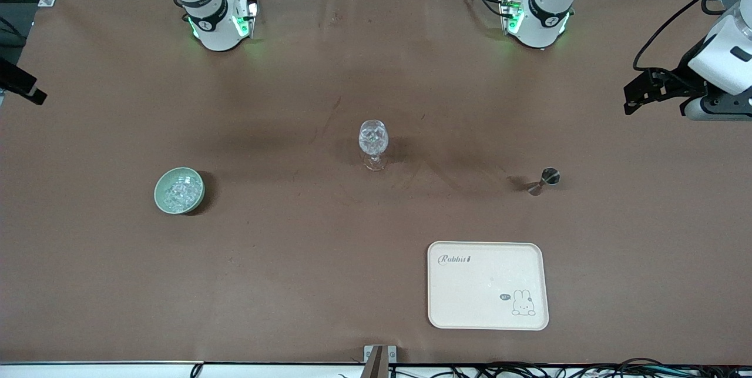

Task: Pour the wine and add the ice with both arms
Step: 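Reach the left gripper toward the upright metal jigger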

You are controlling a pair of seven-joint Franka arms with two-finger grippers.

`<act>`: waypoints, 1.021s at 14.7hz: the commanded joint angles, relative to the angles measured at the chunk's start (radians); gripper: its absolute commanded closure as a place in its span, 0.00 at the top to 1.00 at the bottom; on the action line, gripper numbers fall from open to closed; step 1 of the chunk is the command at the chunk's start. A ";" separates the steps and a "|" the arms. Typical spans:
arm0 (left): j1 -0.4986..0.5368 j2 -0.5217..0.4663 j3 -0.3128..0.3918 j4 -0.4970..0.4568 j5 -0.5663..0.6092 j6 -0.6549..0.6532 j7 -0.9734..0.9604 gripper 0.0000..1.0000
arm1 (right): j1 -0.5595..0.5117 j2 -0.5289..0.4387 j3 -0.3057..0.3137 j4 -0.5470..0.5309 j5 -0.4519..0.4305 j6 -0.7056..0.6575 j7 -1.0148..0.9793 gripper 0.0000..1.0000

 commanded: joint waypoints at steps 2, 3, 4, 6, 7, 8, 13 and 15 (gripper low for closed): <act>0.017 0.001 -0.007 0.033 -0.012 -0.026 -0.002 1.00 | 0.015 0.001 0.002 0.010 0.003 -0.011 0.034 1.00; 0.022 0.019 -0.003 0.039 -0.028 -0.028 -0.002 1.00 | 0.016 0.001 0.002 0.010 0.002 -0.011 0.034 1.00; 0.023 0.047 0.005 0.054 -0.036 -0.028 -0.002 1.00 | 0.016 0.001 0.002 0.010 0.002 -0.010 0.034 1.00; 0.034 0.100 0.032 0.062 -0.033 -0.028 0.026 1.00 | 0.016 0.001 0.002 0.010 0.002 -0.008 0.034 1.00; 0.060 0.117 0.039 0.059 -0.041 -0.028 0.044 1.00 | 0.016 0.001 0.002 0.010 0.002 -0.008 0.034 1.00; 0.068 0.155 0.039 0.061 -0.042 -0.028 0.031 1.00 | 0.016 0.001 0.002 0.010 0.002 -0.011 0.034 1.00; 0.102 0.309 0.040 0.054 -0.076 -0.028 -0.326 0.98 | 0.019 0.001 0.002 0.004 0.002 -0.015 0.036 1.00; 0.138 0.390 0.040 0.059 -0.160 -0.025 -0.411 0.93 | 0.031 0.004 0.002 -0.031 0.003 -0.001 0.034 1.00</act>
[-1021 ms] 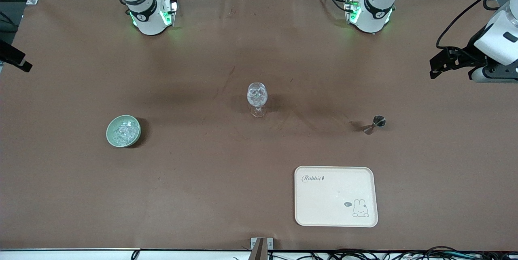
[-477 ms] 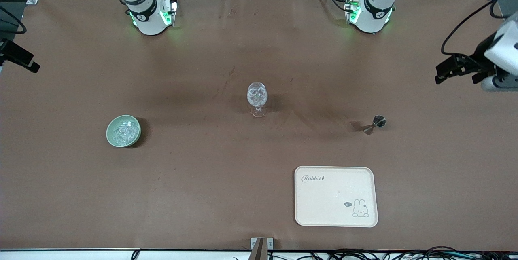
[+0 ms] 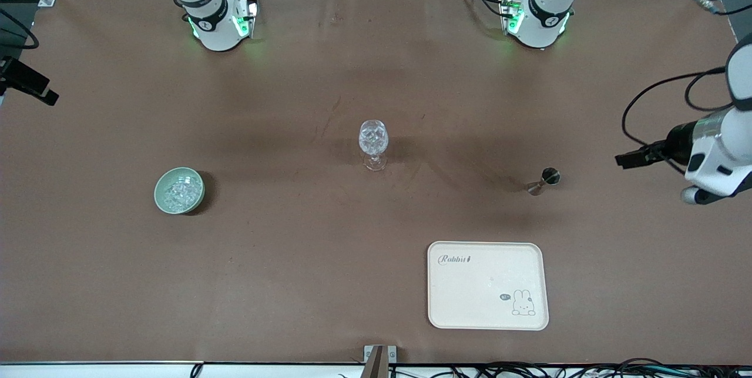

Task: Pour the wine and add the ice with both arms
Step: 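Reach the left gripper toward the upright metal jigger, then grasp the jigger with the left gripper while the right gripper reaches the ice bowl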

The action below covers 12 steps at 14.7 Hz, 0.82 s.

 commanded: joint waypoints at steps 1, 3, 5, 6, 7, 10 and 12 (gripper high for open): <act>0.072 0.113 -0.002 0.038 -0.132 -0.017 -0.095 0.94 | 0.016 0.004 -0.001 -0.076 0.003 0.048 0.014 1.00; 0.124 0.196 -0.002 0.038 -0.222 -0.017 -0.131 0.94 | 0.019 0.006 -0.001 -0.198 0.003 0.179 -0.008 1.00; 0.166 0.270 -0.004 0.035 -0.294 -0.017 -0.134 0.92 | 0.017 0.036 -0.001 -0.288 0.005 0.276 -0.072 1.00; 0.183 0.308 -0.004 0.035 -0.352 -0.017 -0.134 0.91 | 0.014 0.056 -0.001 -0.323 0.005 0.322 -0.081 1.00; 0.194 0.342 -0.004 0.036 -0.397 -0.017 -0.135 0.89 | 0.014 0.075 -0.001 -0.361 0.005 0.374 -0.084 1.00; 0.208 0.418 -0.002 0.038 -0.500 -0.014 -0.135 0.85 | 0.009 0.119 -0.001 -0.486 0.005 0.575 -0.089 1.00; 0.212 0.460 -0.002 0.038 -0.549 -0.012 -0.134 0.82 | 0.009 0.160 -0.001 -0.538 0.003 0.681 -0.091 1.00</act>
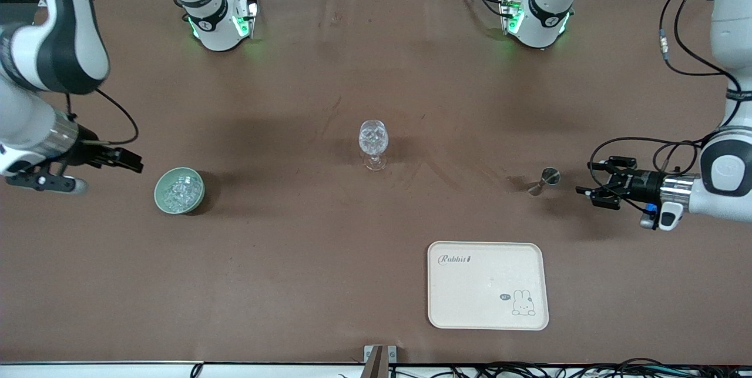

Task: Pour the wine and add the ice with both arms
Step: 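Grasp the jigger with the left gripper while the right gripper reaches the ice bowl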

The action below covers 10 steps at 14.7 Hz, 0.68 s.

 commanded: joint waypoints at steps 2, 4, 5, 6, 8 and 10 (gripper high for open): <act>0.016 0.081 -0.005 0.031 -0.089 -0.010 -0.026 0.79 | 0.000 0.060 -0.003 -0.116 0.003 0.202 -0.019 1.00; 0.016 0.114 -0.005 0.031 -0.141 0.012 -0.026 0.78 | -0.003 0.084 -0.003 -0.172 0.002 0.301 -0.048 1.00; 0.016 0.132 -0.005 0.028 -0.164 0.020 -0.026 0.77 | -0.005 0.101 -0.003 -0.192 0.002 0.341 -0.058 1.00; 0.017 0.150 -0.005 0.027 -0.175 0.023 -0.026 0.77 | -0.013 0.121 -0.003 -0.213 0.002 0.390 -0.059 1.00; 0.017 0.157 -0.005 0.024 -0.180 0.023 -0.030 0.74 | -0.013 0.161 -0.003 -0.256 0.002 0.496 -0.057 1.00; 0.016 0.164 -0.005 0.016 -0.209 0.023 -0.070 0.69 | -0.014 0.183 -0.003 -0.264 0.002 0.524 -0.052 0.96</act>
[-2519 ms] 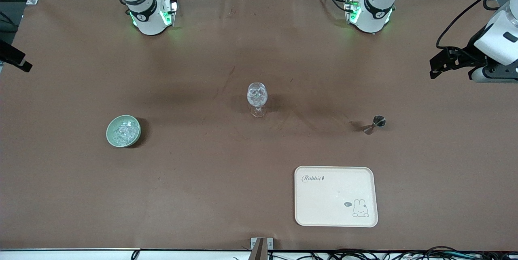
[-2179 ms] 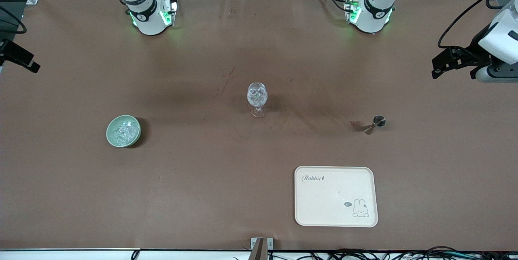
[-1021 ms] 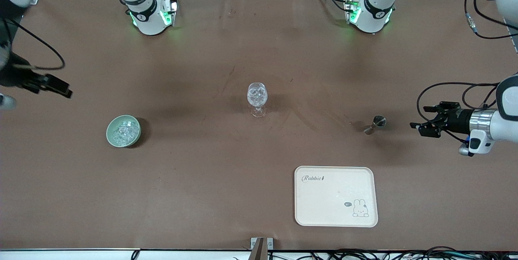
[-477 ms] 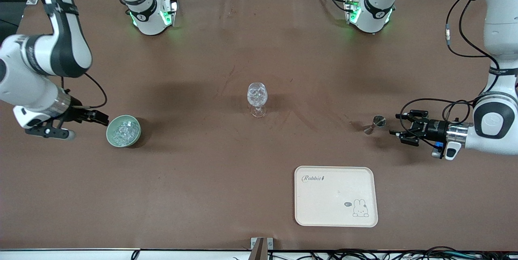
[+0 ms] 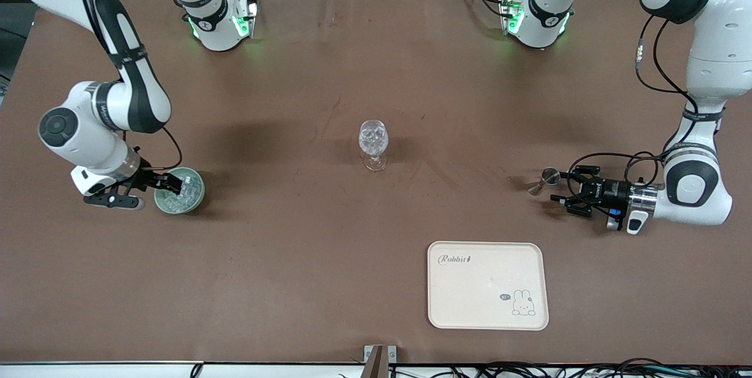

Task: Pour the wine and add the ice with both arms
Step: 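Grasp the jigger with the left gripper while the right gripper reaches the ice bowl, then lift the jigger with the left gripper while the right gripper grasps an ice cube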

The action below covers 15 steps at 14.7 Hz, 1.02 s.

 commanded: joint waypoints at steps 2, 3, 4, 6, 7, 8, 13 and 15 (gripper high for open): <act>0.001 0.011 -0.005 0.009 -0.035 -0.004 -0.048 0.66 | -0.006 0.017 0.008 -0.028 0.008 0.033 -0.004 0.87; -0.002 0.011 -0.005 0.007 -0.035 -0.004 -0.048 0.65 | -0.003 0.020 0.009 -0.034 0.010 0.033 -0.004 0.82; -0.004 0.011 -0.005 0.003 -0.035 -0.004 -0.048 0.63 | 0.000 0.020 0.009 -0.038 0.010 0.032 -0.004 0.75; -0.008 0.011 -0.011 -0.002 -0.040 -0.004 -0.048 0.60 | 0.002 0.023 0.011 -0.040 0.011 0.029 -0.004 0.62; -0.007 0.011 -0.013 -0.007 -0.041 -0.004 -0.048 0.60 | 0.003 0.028 0.011 -0.038 0.011 0.029 -0.003 0.59; -0.007 0.011 -0.013 -0.007 -0.041 -0.004 -0.048 0.59 | 0.005 0.029 0.011 -0.038 0.011 0.029 -0.001 0.55; -0.010 0.018 -0.019 -0.007 -0.043 -0.004 -0.048 0.53 | 0.006 0.040 0.014 -0.035 0.024 0.033 0.003 0.49; -0.010 0.019 -0.019 -0.011 -0.047 -0.004 -0.048 0.52 | 0.014 0.045 0.014 -0.035 0.045 0.036 0.002 0.49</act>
